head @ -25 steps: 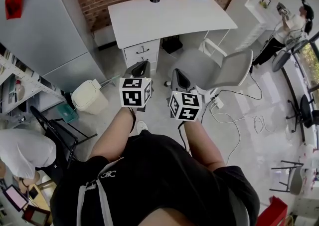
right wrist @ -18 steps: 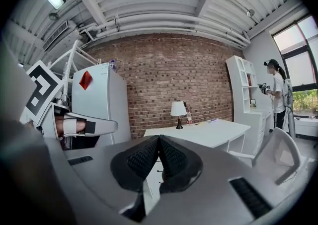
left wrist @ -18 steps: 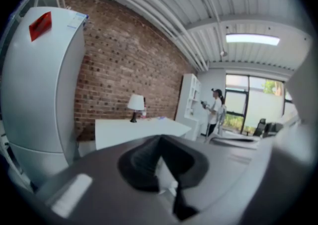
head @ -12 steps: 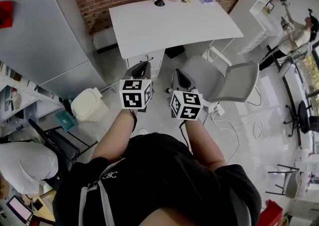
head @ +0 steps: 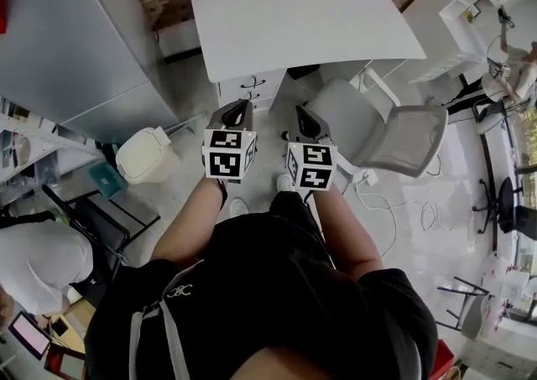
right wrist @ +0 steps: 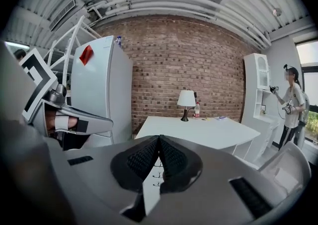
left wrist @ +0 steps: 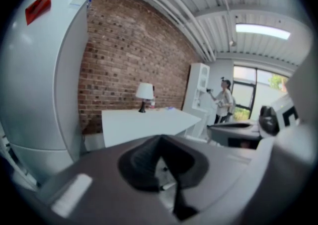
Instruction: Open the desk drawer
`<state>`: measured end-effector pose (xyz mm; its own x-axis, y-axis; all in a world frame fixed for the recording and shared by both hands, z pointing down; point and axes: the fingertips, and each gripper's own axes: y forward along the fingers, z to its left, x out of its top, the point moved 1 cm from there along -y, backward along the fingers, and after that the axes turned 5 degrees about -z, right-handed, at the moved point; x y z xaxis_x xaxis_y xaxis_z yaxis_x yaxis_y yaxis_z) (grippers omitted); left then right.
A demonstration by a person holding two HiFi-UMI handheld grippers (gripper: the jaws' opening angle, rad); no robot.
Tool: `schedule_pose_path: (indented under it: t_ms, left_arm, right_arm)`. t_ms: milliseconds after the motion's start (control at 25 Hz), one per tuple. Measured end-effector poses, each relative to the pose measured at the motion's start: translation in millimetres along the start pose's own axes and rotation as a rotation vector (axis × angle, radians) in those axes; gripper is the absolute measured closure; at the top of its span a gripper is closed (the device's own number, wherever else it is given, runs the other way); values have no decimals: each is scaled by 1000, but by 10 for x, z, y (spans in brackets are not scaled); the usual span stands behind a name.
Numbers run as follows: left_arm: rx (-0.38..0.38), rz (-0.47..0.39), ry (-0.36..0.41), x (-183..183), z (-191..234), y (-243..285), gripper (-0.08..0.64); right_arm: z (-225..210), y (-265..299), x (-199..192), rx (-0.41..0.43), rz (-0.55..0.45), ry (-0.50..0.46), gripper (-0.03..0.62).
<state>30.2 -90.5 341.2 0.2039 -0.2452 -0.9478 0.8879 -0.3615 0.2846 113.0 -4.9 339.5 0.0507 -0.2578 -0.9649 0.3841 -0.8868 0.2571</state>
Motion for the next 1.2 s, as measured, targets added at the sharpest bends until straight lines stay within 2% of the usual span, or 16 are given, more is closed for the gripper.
schedule_pose_path:
  t_ms: [120, 320, 640, 760, 960, 1200]
  left_arm:
    - [50, 21, -30, -105, 149, 49, 560]
    - [143, 37, -54, -217, 306, 164, 560]
    - [286, 55, -86, -267, 411, 436, 560]
    - [341, 80, -106, -382, 420, 498, 560]
    - [440, 92, -204, -578, 429, 606, 560]
    - [551, 133, -267, -900, 426, 606, 560]
  right_arm:
    - [-3, 227, -145, 58, 50, -44, 594]
    - [9, 610, -367, 171, 116, -186, 592]
    - [2, 1252, -818, 386, 194, -480, 592]
    - [-5, 1511, -1070, 453, 217, -561, 591]
    - [-90, 2047, -1536, 518, 262, -684, 580]
    - [-120, 2634, -2214, 579, 333, -850, 541]
